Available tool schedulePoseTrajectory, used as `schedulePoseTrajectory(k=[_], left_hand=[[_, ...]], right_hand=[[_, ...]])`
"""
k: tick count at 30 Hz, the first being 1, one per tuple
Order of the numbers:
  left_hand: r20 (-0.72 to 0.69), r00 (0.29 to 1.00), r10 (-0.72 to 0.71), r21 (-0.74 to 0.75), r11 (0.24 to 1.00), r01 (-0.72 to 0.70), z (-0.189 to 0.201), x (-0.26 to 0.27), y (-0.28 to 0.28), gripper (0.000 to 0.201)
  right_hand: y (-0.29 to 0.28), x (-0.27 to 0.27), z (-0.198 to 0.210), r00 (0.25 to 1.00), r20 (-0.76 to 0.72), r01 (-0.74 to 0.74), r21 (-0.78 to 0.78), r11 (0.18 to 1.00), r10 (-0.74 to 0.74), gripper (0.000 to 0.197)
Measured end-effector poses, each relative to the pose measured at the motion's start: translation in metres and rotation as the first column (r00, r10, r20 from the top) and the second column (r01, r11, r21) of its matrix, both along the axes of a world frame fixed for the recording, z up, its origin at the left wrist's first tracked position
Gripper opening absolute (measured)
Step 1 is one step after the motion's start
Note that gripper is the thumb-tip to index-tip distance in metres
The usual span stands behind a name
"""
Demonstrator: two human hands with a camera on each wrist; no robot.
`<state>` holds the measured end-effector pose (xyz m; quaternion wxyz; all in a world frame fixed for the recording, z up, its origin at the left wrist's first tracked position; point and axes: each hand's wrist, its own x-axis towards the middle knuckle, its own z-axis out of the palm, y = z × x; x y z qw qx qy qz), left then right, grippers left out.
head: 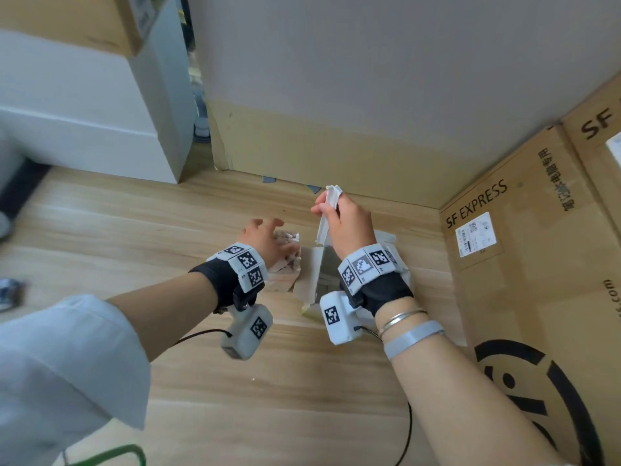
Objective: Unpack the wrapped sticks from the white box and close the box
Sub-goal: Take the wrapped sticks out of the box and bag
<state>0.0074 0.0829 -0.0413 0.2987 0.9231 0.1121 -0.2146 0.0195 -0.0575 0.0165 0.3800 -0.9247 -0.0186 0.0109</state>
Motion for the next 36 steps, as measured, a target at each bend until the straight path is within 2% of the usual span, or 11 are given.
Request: schedulePoseTrajectory(k=[5,9,10,13,14,19,20,23,25,30,36], left_hand=[[-0.024,0.992,0.123,-0.243,0.962,-0.125,-0.001,0.006,0.007,0.046],[-0.051,0.994,0.099,-0.275,0.955,-0.109,-0.004,0.009,0.013,0.041],[-0.047,0.995,0.091,-0.273,0.957,-0.1,-0.005,0.01,0.014,0.041],[-0.031,0.997,0.073,-0.253,0.964,-0.078,-0.004,0.01,0.016,0.039],[-0.023,0.997,0.069,-0.24,0.968,-0.072,-0.004,0.01,0.016,0.039],[-0.015,0.999,0.048,-0.207,0.977,-0.05,-0.003,0.009,0.016,0.036],[-0.022,0.999,0.046,-0.205,0.977,-0.049,-0.003,0.01,0.016,0.036],[-0.054,0.997,0.051,-0.222,0.973,-0.061,-0.003,0.01,0.016,0.036],[-0.074,0.995,0.062,-0.24,0.968,-0.078,-0.002,0.01,0.015,0.039],[-0.068,0.986,0.154,-0.245,0.955,-0.166,0.002,0.003,0.011,0.055],[-0.082,0.977,0.195,-0.328,0.921,-0.211,0.0,-0.004,0.004,0.055]], right_hand=[[0.02,0.001,0.01,0.998,0.057,0.001,0.137,0.991,-0.009,0.013],[0.032,-0.001,0.005,1.0,0.023,-0.023,0.209,0.978,0.019,0.01],[0.033,-0.001,-0.001,0.999,-0.014,-0.034,0.19,0.981,0.037,0.006],[0.032,-0.003,-0.021,0.982,-0.16,-0.098,0.005,0.995,0.098,0.022],[0.03,-0.004,-0.027,0.98,-0.166,-0.117,-0.048,0.992,0.108,0.026],[0.024,-0.007,-0.033,0.988,-0.022,-0.156,-0.123,0.98,0.154,0.023],[0.023,-0.007,-0.035,0.983,-0.035,-0.186,-0.155,0.97,0.182,0.022],[0.025,-0.009,-0.041,0.933,-0.239,-0.337,-0.323,0.884,0.268,0.023],[0.026,-0.01,-0.043,0.914,-0.291,-0.381,-0.387,0.84,0.282,0.024],[0.025,-0.008,-0.039,0.98,-0.167,-0.15,-0.285,0.947,0.104,0.024],[0.03,-0.011,-0.047,0.935,-0.352,-0.148,-0.289,0.946,0.039,0.036]])
